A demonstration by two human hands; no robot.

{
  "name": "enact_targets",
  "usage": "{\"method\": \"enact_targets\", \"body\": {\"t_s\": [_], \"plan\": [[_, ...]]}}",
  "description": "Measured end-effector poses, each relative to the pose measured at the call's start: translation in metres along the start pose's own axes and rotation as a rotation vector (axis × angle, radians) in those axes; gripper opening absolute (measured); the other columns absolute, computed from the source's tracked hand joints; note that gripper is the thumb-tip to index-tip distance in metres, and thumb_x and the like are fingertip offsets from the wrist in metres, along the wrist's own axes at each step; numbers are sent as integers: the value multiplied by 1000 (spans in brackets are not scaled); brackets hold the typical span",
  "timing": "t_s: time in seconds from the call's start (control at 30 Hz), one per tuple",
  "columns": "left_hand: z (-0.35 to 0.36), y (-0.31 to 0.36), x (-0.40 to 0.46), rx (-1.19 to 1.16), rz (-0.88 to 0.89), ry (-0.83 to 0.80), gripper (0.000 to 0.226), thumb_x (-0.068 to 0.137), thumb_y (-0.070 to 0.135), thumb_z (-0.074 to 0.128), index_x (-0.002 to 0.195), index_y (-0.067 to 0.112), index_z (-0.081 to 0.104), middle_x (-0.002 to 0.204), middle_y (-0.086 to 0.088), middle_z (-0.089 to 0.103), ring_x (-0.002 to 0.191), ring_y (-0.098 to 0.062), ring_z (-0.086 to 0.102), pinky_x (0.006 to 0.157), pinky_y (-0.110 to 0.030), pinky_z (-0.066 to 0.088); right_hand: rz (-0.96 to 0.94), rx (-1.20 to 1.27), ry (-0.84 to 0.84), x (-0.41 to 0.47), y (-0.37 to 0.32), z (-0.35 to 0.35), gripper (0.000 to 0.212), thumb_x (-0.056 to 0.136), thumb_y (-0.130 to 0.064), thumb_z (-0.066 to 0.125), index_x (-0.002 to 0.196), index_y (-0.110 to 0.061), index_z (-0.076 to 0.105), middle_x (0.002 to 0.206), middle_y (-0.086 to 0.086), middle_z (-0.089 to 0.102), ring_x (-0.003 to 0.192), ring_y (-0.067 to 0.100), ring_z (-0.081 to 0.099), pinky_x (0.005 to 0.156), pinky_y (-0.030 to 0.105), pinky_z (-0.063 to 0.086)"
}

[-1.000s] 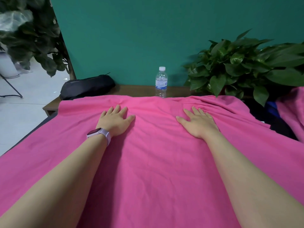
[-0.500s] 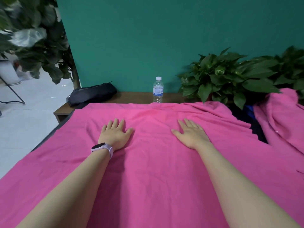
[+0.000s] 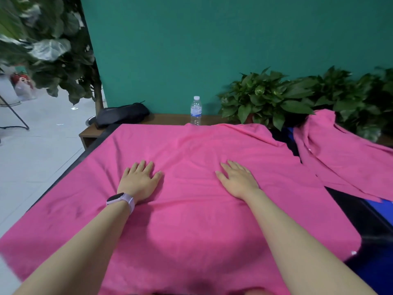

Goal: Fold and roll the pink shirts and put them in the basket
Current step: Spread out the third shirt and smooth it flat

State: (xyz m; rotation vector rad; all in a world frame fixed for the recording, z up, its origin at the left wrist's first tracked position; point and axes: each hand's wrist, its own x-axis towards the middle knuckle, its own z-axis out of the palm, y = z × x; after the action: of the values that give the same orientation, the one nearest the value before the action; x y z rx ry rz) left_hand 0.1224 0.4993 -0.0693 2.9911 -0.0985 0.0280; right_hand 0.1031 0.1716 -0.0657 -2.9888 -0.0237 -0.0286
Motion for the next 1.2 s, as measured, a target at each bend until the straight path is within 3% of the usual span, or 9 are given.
{"method": "enact_targets", "body": {"t_s": [0.17,0.33,0.47,0.57,0.9,1.2], "plan": [[0,0,-31,8,6,37,68,99,64,18,156,27,26,165,-4,22,151,-25,17,122,-45,12,-4,13,16,-33,-3,-2,67,103,-61,24,159,-26,29,167,3,22,154,21,18,125,40,12],[-5,14,-51,32,-66,50,63,99,60,22,148,23,36,157,-10,33,145,-32,26,120,-51,17,36,-73,14,-59,-4,-5,74,99,-69,18,161,-28,22,168,5,17,155,24,12,125,45,6],[4,43,-68,34,-7,34,77,91,76,18,155,34,25,164,-10,20,149,-36,17,120,-53,11,188,-61,-62,-71,0,-2,96,84,-87,11,162,-32,9,170,8,2,156,31,-2,125,51,0],[4,48,-64,42,12,3,88,84,85,9,158,38,16,167,-6,14,152,-35,9,121,-55,7,199,-43,-93,-66,1,-1,100,80,-91,11,162,-33,7,170,7,-2,156,31,-3,125,52,1],[7,54,-6,66,-10,-31,87,85,85,14,159,40,11,168,-5,5,154,-35,4,121,-58,3,175,-32,-103,1,16,-3,98,80,-91,14,161,-38,6,170,3,-2,156,27,-5,125,50,0],[13,63,106,82,-4,-52,87,85,85,13,159,40,9,169,-3,3,154,-33,3,122,-56,4,164,-38,-76,105,35,-3,95,82,-90,14,161,-39,8,170,1,-1,156,24,-3,125,48,0]]}}
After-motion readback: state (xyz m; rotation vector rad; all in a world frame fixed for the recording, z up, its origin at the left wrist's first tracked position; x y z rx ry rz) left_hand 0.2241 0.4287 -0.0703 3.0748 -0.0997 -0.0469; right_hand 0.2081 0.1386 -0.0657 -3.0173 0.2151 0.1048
